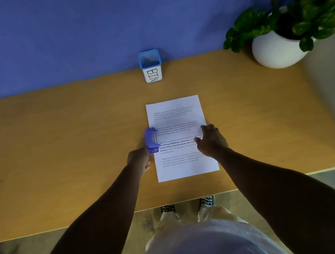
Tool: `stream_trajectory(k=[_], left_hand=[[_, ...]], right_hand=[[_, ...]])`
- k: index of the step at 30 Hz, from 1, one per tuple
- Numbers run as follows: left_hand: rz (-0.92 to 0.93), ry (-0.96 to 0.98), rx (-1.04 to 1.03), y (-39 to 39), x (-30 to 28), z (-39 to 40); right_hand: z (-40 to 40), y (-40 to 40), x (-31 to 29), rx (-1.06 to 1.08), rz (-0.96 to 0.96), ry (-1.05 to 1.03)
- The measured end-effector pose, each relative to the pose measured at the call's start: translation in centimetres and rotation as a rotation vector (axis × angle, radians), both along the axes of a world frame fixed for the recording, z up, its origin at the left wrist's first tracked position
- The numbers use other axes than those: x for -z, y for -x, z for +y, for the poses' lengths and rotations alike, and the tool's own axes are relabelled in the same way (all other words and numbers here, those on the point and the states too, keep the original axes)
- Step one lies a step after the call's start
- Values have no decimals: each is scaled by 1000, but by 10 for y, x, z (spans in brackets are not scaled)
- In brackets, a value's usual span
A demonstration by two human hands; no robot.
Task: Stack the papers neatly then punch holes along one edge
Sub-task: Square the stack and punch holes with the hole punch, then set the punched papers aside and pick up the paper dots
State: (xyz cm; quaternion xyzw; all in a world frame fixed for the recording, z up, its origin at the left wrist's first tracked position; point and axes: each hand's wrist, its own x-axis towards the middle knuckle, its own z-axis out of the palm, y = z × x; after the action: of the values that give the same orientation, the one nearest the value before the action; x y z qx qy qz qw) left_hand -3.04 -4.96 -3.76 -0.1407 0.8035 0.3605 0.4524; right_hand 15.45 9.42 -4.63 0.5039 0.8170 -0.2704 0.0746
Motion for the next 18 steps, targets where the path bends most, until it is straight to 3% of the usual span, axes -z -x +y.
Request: stream_trajectory(k=[7, 18], left_hand=[[37, 61, 49, -15, 8, 2], [26, 69, 62, -26, 12, 4]], right_hand=[[0, -3, -2, 155, 66, 80], [2, -10, -1, 203, 79, 105]])
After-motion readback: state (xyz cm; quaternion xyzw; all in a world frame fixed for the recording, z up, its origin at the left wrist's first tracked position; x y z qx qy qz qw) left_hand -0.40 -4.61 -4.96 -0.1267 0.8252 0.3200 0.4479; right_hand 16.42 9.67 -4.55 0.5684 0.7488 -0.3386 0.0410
